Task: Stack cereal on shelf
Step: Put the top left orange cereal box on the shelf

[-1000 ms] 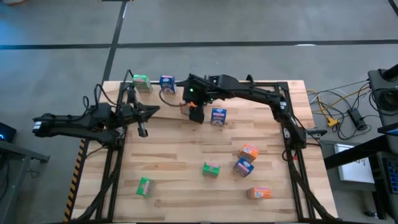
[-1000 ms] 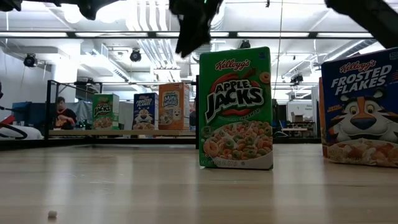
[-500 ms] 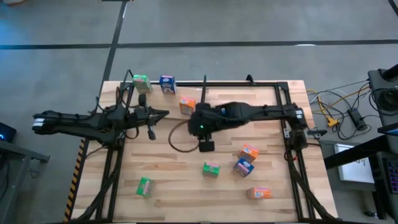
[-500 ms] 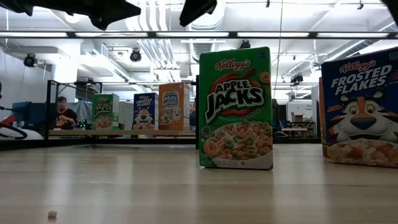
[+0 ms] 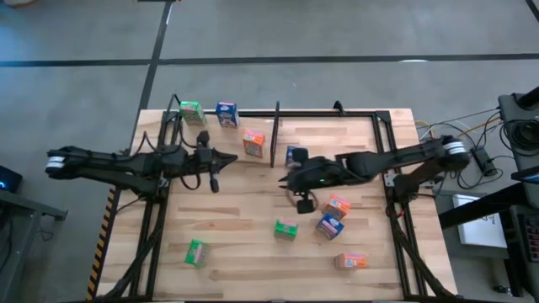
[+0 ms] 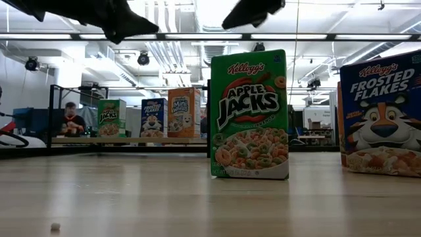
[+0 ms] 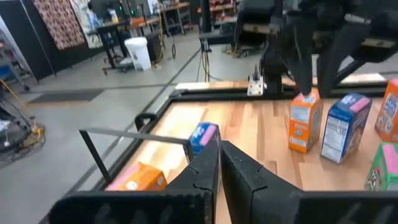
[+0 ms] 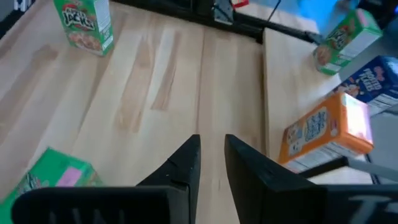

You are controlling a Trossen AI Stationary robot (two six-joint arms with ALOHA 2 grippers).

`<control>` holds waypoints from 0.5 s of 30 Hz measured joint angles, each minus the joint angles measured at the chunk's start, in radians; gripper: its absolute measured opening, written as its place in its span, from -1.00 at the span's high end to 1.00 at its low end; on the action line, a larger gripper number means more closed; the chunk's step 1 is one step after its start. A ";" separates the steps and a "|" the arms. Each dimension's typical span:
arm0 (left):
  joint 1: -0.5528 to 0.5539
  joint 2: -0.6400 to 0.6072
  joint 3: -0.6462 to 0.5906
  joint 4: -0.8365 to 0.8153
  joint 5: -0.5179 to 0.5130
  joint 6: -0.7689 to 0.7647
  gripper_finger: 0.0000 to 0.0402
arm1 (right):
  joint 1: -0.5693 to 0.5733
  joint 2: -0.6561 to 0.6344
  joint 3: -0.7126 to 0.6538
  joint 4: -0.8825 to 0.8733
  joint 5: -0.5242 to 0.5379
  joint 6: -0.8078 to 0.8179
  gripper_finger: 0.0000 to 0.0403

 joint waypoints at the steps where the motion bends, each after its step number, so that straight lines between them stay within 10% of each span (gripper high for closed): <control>1: 0.000 0.014 0.000 0.000 0.000 -0.012 1.00 | 0.000 -0.027 -0.050 0.058 0.000 -0.009 0.68; 15: 0.000 0.264 0.001 0.052 -0.001 -0.232 1.00 | -0.002 -0.333 -0.538 0.635 -0.042 -0.170 0.69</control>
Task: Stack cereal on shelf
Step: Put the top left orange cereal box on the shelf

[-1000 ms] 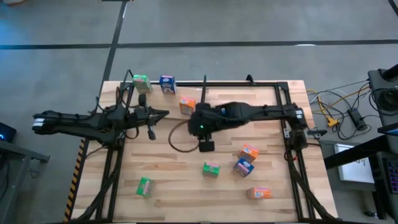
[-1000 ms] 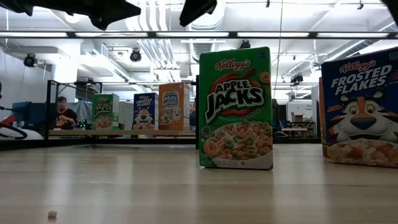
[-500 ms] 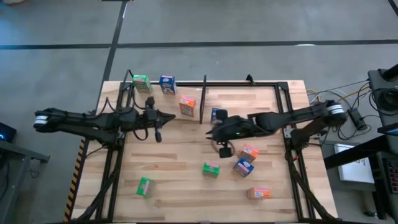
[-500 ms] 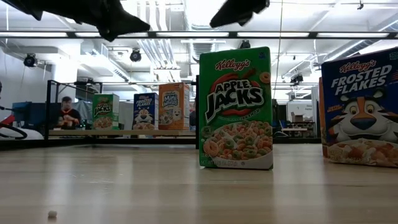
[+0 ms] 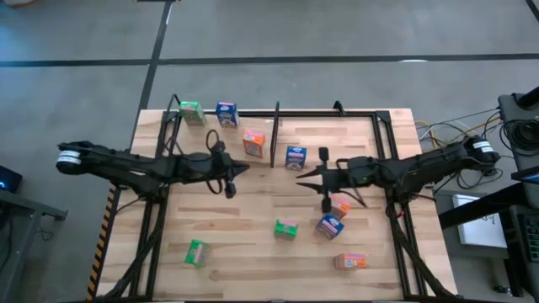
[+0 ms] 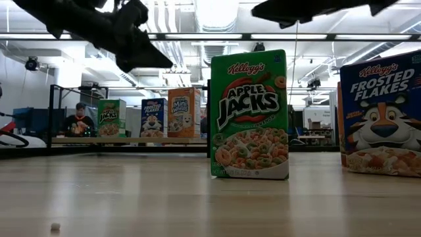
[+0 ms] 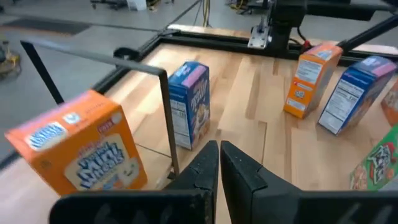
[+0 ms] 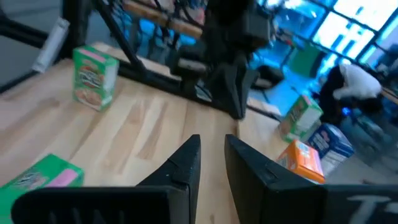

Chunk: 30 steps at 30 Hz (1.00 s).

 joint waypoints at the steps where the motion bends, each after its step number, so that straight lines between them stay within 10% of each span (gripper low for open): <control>1: 0.000 0.013 0.000 -0.001 -0.003 -0.014 1.00 | 0.000 -0.017 -0.024 0.023 -0.016 -0.003 0.69; 30: 0.072 0.518 0.178 0.033 -0.238 -0.120 1.00 | -0.014 -0.428 -0.339 0.136 -0.047 -0.017 0.69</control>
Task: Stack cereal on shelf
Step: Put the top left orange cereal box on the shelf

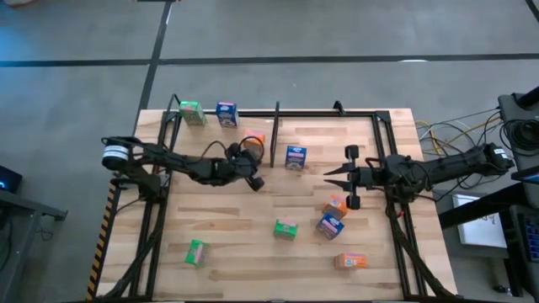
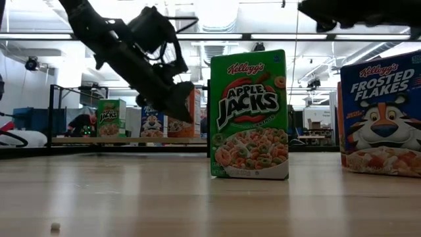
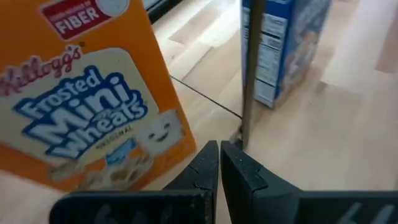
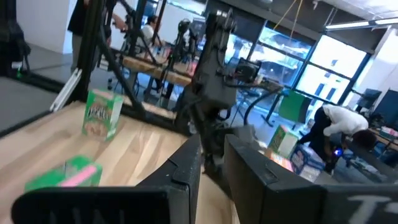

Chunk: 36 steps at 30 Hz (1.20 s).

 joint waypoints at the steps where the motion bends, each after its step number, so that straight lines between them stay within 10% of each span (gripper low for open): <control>1: 0.007 0.004 -0.001 -0.005 0.000 0.000 1.00 | -0.002 -0.014 -0.012 -0.007 0.000 -0.001 0.69; 36: 0.116 -0.016 -0.014 0.023 -0.005 0.055 1.00 | -0.009 -0.173 -0.112 -0.001 -0.026 -0.004 0.69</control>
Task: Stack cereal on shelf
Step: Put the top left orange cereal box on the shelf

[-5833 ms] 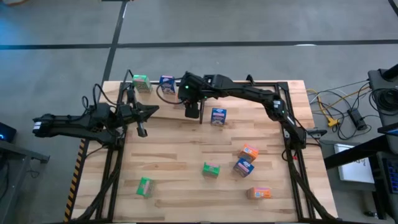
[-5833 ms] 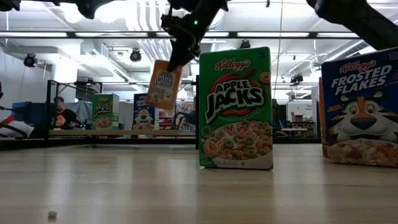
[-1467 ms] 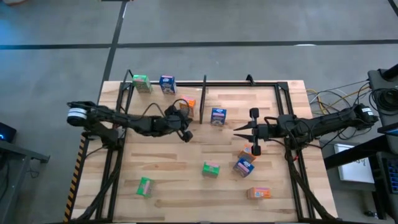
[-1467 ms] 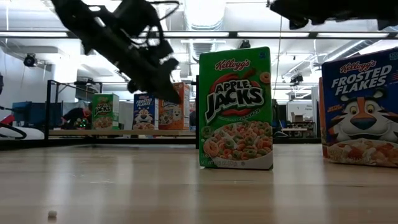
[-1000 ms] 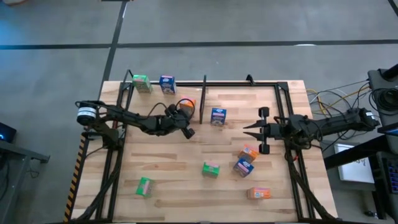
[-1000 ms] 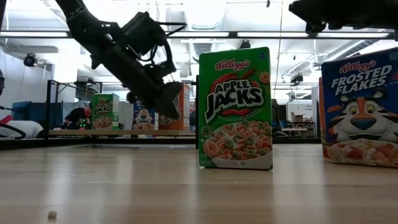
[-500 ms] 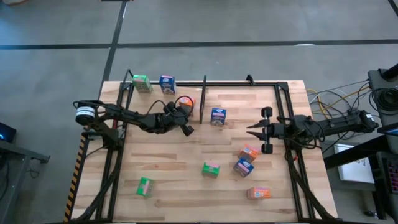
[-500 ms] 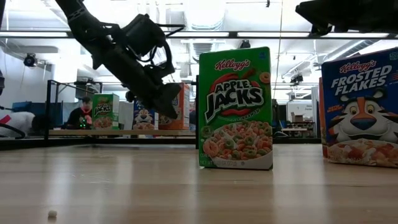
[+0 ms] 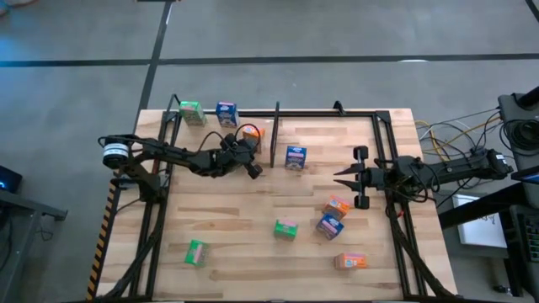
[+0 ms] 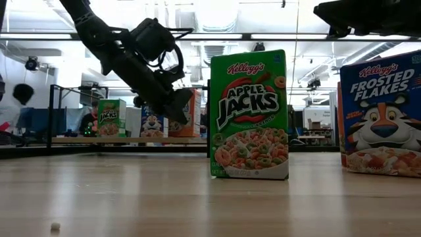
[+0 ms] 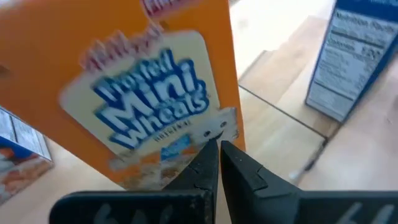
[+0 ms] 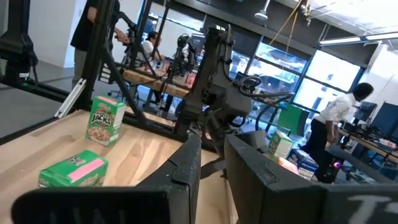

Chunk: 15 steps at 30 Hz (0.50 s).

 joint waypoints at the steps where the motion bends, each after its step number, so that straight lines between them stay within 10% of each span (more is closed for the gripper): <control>1: 0.004 0.000 0.000 0.007 0.000 0.003 1.00 | 0.000 0.000 0.000 0.000 0.000 0.000 0.69; 15: 0.060 -0.001 0.000 0.067 0.001 0.052 1.00 | 0.000 0.000 0.000 0.001 0.009 -0.010 0.69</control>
